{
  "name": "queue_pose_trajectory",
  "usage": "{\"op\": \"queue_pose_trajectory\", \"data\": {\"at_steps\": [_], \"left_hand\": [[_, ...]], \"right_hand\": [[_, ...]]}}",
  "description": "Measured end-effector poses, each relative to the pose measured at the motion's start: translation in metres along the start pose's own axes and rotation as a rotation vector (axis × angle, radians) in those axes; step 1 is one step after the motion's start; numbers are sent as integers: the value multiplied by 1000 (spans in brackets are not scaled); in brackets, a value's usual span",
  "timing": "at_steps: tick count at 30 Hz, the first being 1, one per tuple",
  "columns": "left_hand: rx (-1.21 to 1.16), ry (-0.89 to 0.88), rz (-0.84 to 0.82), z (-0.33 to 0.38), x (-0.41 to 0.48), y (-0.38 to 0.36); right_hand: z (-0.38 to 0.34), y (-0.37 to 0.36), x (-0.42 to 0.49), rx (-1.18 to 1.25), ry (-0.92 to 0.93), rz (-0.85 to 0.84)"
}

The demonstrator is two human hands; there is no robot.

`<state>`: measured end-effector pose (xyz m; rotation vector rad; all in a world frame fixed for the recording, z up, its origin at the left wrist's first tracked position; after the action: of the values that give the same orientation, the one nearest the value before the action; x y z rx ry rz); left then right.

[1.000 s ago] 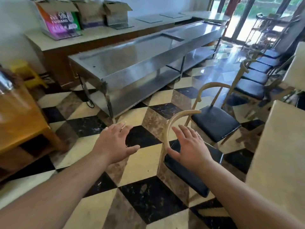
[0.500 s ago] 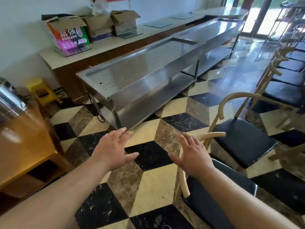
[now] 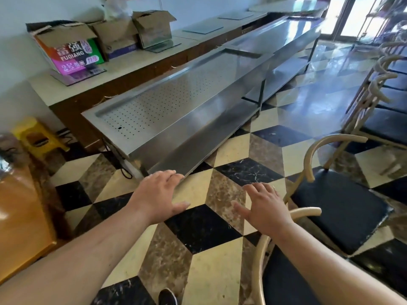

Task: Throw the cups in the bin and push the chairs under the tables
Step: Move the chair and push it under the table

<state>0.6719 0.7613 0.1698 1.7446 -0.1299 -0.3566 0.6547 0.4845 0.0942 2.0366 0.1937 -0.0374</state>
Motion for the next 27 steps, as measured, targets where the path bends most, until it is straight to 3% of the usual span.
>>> {"op": "queue_pose_trajectory", "data": {"at_steps": [8,15,21,27], "left_hand": [[-28,-159,35,-60,135,-13],[-35,-315,89,-104,253,22],[-60,-427,9,-66,329,27],[48,-604,-49,6,403,33]], "right_hand": [[6,15,97,-116,-175,93],[-19,51,154,-119,-330,181],[7,62,177,-13,-450,194],[67,76,210,-100,-540,217]]}}
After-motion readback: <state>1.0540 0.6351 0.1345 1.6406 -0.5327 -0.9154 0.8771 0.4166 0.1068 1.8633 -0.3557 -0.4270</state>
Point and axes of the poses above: each hand's wrist, its own x-axis towards the middle knuckle, its own y-axis out of the back of the hand, z = x × y, the point moved 8 cm from there along x, towards the middle knuckle, and after that the axes turned 9 degrees about x, right-handed, at the moved point
